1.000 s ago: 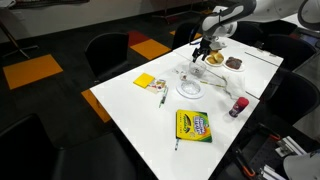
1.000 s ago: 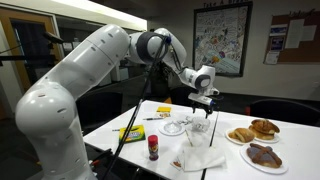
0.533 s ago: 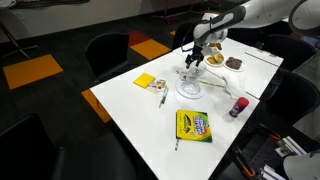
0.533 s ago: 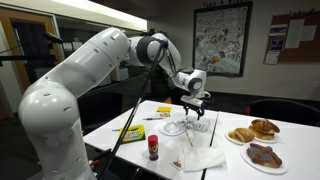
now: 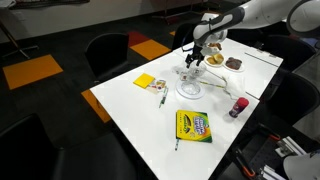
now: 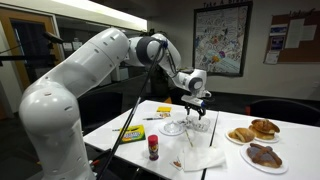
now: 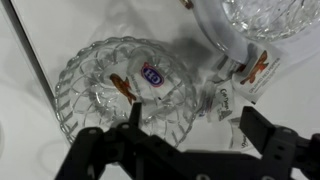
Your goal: Take the small pieces out of the glass box and put them on the table
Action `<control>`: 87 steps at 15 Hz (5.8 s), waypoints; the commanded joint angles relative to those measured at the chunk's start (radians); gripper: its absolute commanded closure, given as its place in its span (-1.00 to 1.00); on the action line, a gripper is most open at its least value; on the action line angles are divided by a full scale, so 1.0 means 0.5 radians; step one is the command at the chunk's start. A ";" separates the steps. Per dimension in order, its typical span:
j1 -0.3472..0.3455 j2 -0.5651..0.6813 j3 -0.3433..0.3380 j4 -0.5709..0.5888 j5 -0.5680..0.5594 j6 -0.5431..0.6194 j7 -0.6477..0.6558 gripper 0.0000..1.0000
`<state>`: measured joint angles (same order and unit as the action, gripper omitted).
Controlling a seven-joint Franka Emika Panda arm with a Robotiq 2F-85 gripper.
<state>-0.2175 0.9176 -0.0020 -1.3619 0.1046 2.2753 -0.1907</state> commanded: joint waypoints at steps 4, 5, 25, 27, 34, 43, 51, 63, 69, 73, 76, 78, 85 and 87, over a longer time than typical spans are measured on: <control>-0.009 -0.090 -0.034 -0.045 -0.017 -0.017 0.009 -1.00; -0.010 -0.102 -0.035 -0.048 -0.017 -0.019 0.006 -1.00; 0.008 -0.008 -0.159 -0.041 -0.085 -0.007 0.143 -1.00; 0.009 -0.002 -0.164 -0.042 -0.105 -0.006 0.165 -1.00; -0.015 0.015 -0.144 -0.016 -0.104 -0.008 0.157 -1.00; -0.015 0.068 -0.157 0.036 -0.111 -0.048 0.184 -0.46; 0.008 0.129 -0.162 0.084 -0.126 -0.080 0.200 -0.27; 0.095 0.093 -0.202 0.168 -0.284 -0.277 0.230 0.02; 0.107 0.097 -0.203 0.216 -0.328 -0.309 0.242 -0.12; 0.106 0.129 -0.200 0.251 -0.327 -0.318 0.248 -0.12; 0.097 0.188 -0.186 0.289 -0.310 -0.240 0.251 0.00; 0.096 0.226 -0.183 0.332 -0.306 -0.230 0.258 0.49; 0.096 0.292 -0.183 0.439 -0.304 -0.297 0.269 0.55; 0.107 0.271 -0.186 0.428 -0.312 -0.286 0.274 0.45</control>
<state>-0.1740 1.0430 -0.0879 -1.1772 -0.0446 2.1492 -0.0676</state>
